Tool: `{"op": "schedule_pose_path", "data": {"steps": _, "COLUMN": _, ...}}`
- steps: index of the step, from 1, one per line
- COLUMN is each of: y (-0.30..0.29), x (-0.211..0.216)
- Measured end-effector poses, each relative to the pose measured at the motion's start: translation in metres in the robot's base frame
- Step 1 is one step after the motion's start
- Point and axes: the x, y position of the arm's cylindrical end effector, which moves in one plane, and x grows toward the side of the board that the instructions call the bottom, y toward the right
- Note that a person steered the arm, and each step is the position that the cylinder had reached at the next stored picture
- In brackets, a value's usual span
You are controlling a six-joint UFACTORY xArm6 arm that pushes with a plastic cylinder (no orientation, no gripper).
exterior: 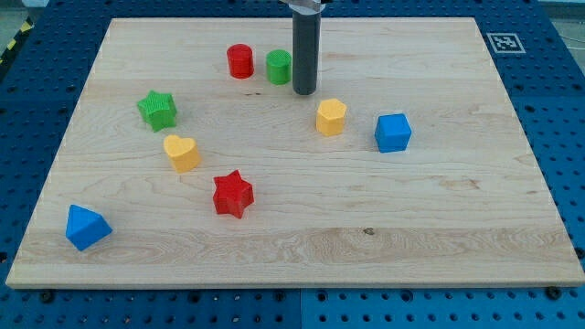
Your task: Move your arm to the top left of the yellow hexagon
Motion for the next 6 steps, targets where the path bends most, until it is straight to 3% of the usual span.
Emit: {"op": "schedule_pose_path", "data": {"steps": 6, "y": -0.010, "x": -0.020}}
